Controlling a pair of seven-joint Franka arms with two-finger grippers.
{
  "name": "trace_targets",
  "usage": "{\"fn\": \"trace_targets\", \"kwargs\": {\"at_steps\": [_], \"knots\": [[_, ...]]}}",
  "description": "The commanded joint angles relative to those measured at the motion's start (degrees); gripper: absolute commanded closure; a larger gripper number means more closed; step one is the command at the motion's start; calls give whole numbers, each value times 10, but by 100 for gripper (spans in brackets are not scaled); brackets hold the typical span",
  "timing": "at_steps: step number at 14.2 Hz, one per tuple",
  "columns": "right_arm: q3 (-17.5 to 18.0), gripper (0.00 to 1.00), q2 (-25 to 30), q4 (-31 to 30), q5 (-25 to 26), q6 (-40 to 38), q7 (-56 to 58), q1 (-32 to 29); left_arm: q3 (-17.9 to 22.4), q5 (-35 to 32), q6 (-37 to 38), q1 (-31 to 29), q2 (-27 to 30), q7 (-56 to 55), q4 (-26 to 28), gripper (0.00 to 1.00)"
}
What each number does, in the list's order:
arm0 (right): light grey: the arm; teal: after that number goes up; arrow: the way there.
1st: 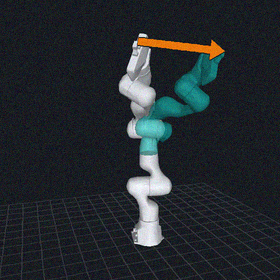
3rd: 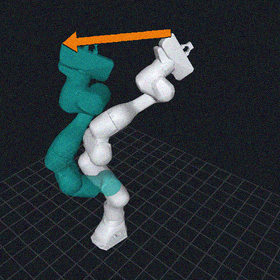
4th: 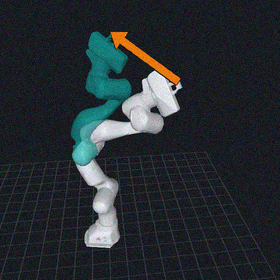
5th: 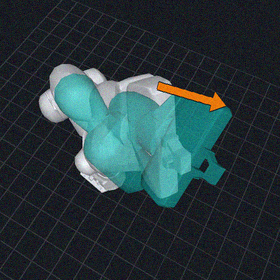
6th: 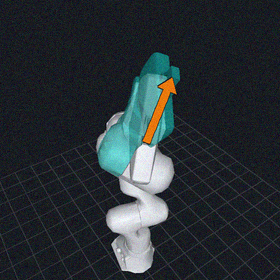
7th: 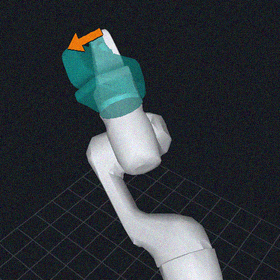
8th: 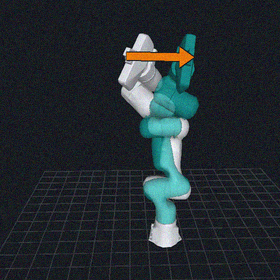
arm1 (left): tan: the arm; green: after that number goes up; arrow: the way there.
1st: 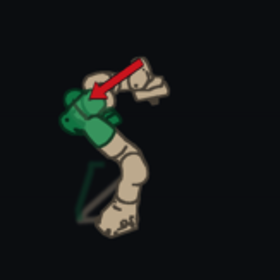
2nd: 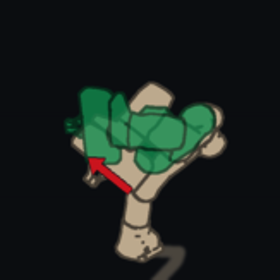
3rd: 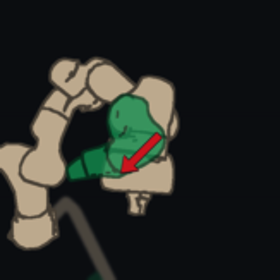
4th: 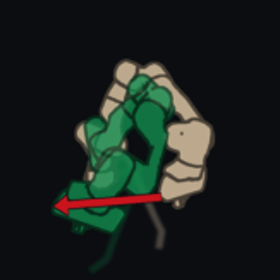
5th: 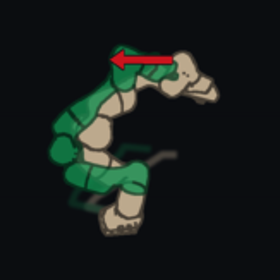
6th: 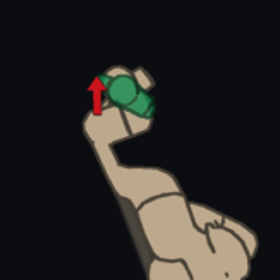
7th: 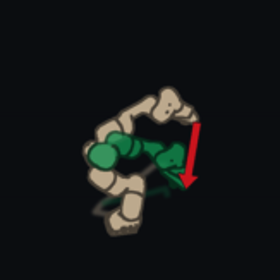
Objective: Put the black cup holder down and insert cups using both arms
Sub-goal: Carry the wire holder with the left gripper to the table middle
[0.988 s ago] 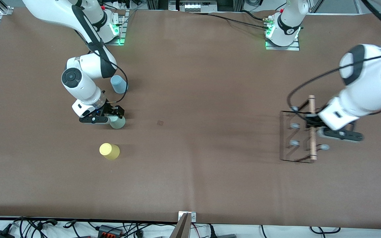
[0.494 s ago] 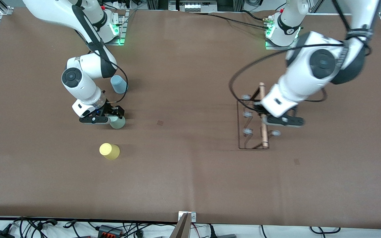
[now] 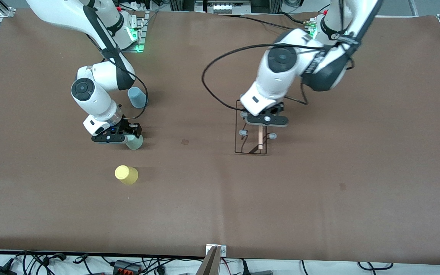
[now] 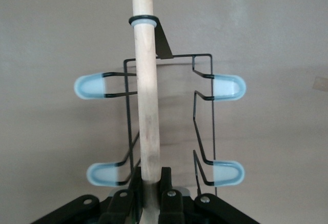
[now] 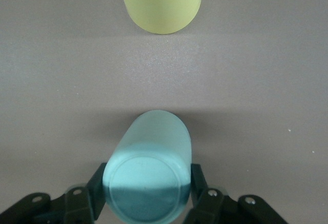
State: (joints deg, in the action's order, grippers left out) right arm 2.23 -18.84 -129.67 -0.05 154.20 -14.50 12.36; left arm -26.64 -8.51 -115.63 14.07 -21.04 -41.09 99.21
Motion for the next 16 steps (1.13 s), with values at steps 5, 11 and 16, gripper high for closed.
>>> {"fn": "trace_targets", "kwargs": {"at_steps": [5,11,16], "knots": [[0,94,12,-3,1,-3,24,-1,0,-73,-37,41,-43,-60,-12,97],[-6,94,24,-1,1,-33,23,-1,0,-74,-67,58,-62,-145,-10,97],[-6,95,89,67,1,-248,12,-1,2,-77,-56,62,-68,-147,-10,25]]}}
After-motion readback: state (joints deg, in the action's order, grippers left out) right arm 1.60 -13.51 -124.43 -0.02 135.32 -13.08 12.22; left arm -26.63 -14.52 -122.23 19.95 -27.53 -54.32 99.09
